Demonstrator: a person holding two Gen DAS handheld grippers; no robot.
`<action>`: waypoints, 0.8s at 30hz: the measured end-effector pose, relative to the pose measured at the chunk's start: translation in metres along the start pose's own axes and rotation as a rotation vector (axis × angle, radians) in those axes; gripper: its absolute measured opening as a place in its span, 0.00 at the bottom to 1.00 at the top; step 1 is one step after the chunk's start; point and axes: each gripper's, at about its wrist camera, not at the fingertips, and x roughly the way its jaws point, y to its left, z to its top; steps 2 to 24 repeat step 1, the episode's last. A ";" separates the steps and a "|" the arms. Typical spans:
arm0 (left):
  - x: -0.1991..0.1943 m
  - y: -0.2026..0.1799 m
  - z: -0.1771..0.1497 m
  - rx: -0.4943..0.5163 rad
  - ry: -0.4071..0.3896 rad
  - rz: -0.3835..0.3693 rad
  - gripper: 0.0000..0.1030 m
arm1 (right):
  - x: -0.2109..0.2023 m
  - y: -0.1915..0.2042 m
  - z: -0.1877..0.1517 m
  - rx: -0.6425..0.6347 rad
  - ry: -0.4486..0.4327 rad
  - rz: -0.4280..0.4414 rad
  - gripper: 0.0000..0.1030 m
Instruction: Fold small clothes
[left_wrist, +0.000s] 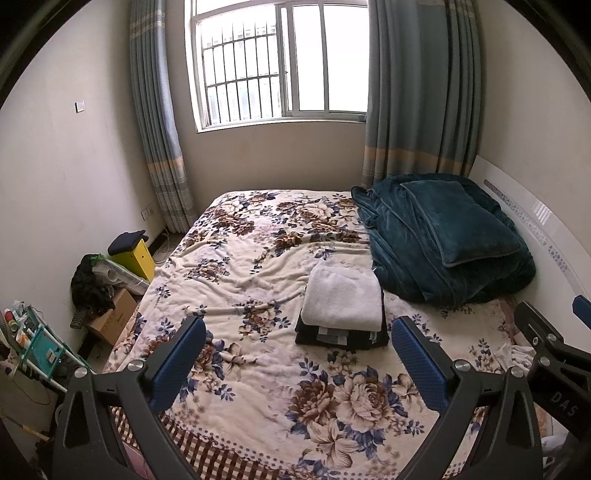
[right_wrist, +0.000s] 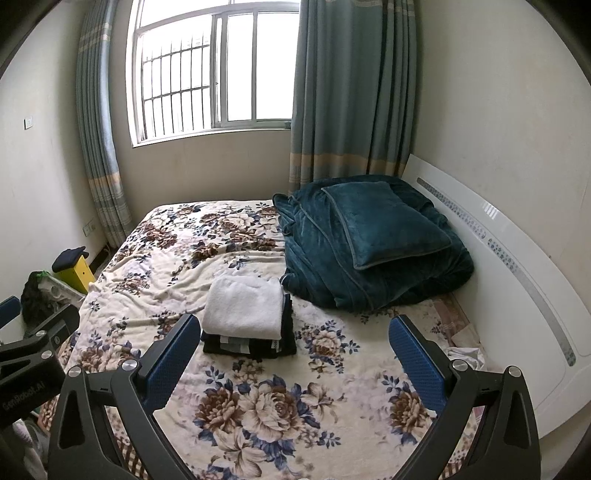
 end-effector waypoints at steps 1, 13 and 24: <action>0.000 0.000 0.000 0.001 0.000 -0.004 1.00 | -0.001 -0.001 0.000 0.003 -0.001 0.000 1.00; 0.000 0.000 0.000 0.001 0.000 -0.004 1.00 | -0.001 -0.001 0.000 0.003 -0.001 0.000 1.00; 0.000 0.000 0.000 0.001 0.000 -0.004 1.00 | -0.001 -0.001 0.000 0.003 -0.001 0.000 1.00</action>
